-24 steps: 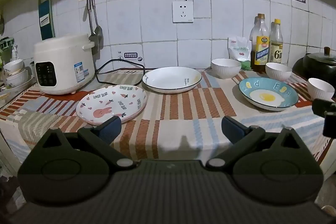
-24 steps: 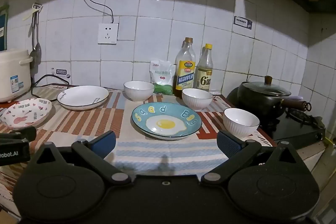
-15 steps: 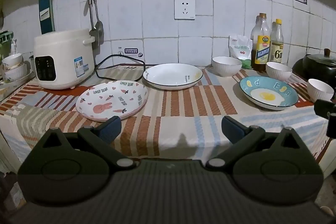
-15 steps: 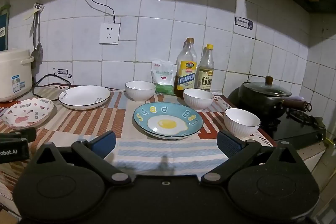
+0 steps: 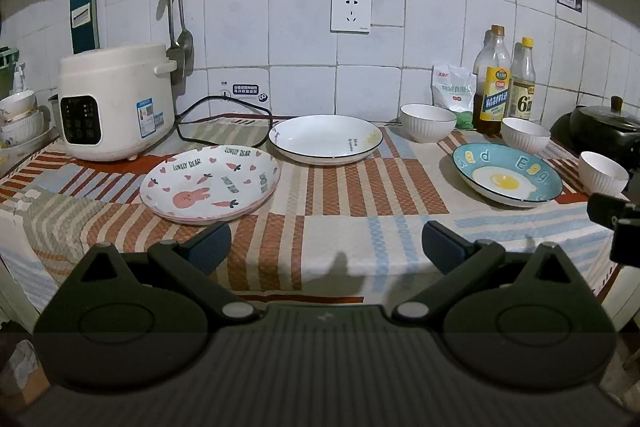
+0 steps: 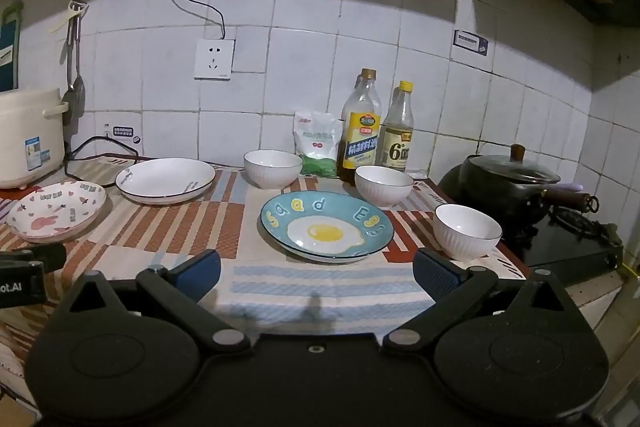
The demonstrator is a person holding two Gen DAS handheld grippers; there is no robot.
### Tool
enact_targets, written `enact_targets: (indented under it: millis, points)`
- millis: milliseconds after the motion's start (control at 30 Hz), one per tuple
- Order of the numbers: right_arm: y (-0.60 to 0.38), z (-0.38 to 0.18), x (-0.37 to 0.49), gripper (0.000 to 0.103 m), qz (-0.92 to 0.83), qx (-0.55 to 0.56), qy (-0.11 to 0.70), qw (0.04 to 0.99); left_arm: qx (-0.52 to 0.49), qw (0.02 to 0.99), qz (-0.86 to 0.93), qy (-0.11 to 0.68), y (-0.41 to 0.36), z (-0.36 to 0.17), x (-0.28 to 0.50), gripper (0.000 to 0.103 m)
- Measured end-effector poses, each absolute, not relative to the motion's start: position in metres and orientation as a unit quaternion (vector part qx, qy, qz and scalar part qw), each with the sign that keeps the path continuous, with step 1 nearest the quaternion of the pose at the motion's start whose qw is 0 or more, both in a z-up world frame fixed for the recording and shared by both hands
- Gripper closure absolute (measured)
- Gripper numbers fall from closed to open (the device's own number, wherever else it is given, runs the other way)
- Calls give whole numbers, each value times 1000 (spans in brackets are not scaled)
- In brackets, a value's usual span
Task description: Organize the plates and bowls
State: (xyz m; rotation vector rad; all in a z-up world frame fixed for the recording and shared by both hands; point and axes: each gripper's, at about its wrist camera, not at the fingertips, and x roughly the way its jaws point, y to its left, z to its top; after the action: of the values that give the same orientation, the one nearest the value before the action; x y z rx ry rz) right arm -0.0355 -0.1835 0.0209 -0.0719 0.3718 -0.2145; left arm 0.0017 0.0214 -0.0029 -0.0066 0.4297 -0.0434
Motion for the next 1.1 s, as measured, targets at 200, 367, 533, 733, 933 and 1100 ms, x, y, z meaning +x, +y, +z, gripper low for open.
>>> enact_targets:
  millis: [200,367,533,733,933,1100]
  points:
    - [-180,21,-34,0,-111,-42,183,976,-1,978,-15,208,26,-1,2,0]
    - [-181,19,-31,0,-115,-45,186,975,0,979,-13,204,26,-1,2,0]
    - [-181,19,-31,0,-120,-46,185,974,3,980,-13,200,25,0,2,0]
    - [-182,18,-31,0,-120,-46,184,975,4,981,-17,195,25,-2,1,0]
    - [-185,18,-32,0,-123,-44,183,974,5,981,-17,194,24,-2,0,0]
    - [-185,17,-33,0,-125,-44,183,974,7,981,-18,193,21,-1,0,0]
